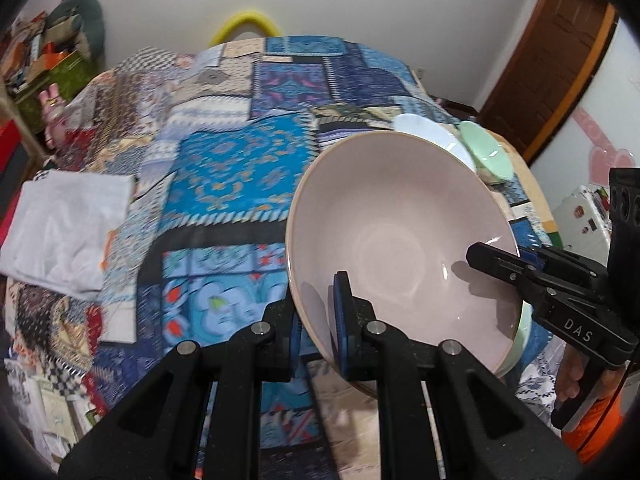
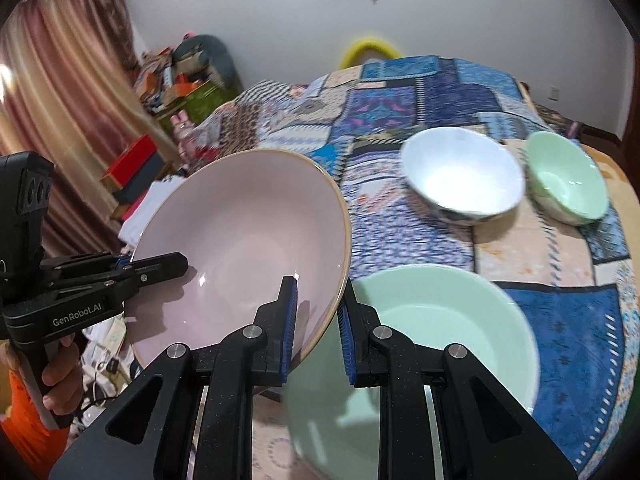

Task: Organize plates and bowls
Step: 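Lift the pale pink bowl and lower it beside the plate stack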

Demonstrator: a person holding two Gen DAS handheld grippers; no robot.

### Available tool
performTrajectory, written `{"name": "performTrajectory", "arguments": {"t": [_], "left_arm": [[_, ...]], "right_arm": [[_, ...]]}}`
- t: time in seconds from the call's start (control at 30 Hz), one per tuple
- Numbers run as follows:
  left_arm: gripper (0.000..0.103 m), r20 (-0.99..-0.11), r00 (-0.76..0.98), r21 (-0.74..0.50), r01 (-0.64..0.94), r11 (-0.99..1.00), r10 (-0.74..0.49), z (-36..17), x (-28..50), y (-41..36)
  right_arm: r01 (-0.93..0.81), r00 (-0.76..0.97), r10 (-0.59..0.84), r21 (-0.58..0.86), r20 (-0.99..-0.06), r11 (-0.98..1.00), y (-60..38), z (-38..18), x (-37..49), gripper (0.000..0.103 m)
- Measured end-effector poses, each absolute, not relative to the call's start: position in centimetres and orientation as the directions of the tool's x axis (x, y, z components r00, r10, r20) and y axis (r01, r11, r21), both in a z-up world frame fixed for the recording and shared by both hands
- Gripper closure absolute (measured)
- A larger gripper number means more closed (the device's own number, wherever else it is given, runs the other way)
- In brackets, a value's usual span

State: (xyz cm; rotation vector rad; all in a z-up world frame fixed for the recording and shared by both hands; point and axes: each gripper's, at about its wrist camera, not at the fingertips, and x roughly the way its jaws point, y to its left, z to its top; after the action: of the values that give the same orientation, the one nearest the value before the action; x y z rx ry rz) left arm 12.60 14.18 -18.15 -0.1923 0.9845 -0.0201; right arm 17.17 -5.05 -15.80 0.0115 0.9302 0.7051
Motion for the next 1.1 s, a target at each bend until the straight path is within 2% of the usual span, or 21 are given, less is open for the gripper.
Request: {"name": "performTrajectory", "arguments": {"t": [0.47, 0.9, 1.1], "left_arm": [[0.089, -0.869, 0.491, -0.167, -0.181, 0.969, -0.058, -21.9, 9.9, 18.9], [0.089, -0.899, 0.430, -0.191, -0.210, 0.959, -0.085, -25.9, 10.3, 20.1], [0.089, -0.897, 0.435, -0.178, -0.203, 0.963, -0.074, -26.1, 10.2, 19.9]], "right_arm": [[-0.623, 0.267, 0.561, 0.304, -0.784, 0.721, 0.6, -18.9, 16.1, 0.085], [-0.635, 0.218, 0.509, 0.275, -0.833, 0.722, 2.4, -21.5, 16.1, 0.085], [-0.642, 0.216, 0.502, 0.265, -0.838, 0.719, 2.6, -21.8, 16.2, 0.085]]}}
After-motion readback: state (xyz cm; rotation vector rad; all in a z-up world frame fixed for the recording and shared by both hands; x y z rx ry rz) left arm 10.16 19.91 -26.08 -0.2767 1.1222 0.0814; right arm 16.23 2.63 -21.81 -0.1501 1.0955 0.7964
